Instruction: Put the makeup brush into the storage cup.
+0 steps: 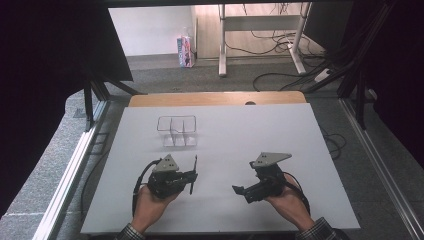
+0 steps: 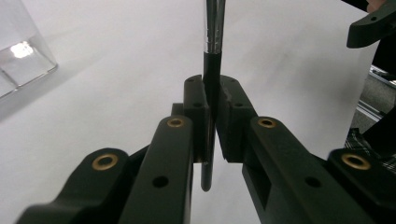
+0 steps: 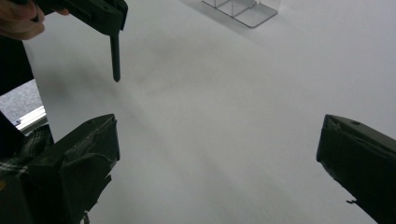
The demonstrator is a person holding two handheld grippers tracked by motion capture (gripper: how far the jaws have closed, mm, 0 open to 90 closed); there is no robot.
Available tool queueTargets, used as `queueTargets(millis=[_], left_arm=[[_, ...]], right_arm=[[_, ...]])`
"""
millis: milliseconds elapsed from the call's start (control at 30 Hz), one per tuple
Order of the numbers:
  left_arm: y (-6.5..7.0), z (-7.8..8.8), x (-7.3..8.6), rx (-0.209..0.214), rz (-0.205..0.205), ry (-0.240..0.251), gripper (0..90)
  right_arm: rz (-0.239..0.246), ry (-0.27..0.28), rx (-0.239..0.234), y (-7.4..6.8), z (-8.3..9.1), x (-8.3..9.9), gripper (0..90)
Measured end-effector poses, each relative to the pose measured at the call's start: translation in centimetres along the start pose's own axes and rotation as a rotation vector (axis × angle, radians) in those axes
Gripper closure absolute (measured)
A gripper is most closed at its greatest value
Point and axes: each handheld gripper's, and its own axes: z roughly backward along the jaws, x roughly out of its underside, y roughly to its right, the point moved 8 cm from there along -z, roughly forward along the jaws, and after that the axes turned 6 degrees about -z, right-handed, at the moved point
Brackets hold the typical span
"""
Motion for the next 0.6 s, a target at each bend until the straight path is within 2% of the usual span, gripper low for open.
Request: queueTargets(millis=[600], left_arm=[[-2.1, 0.7, 0.1, -0.058, 0.067, 0.001, 84.1]], right_arm=[[0.017, 0.000, 0.108, 1.5, 2.2, 1.8, 0.0]])
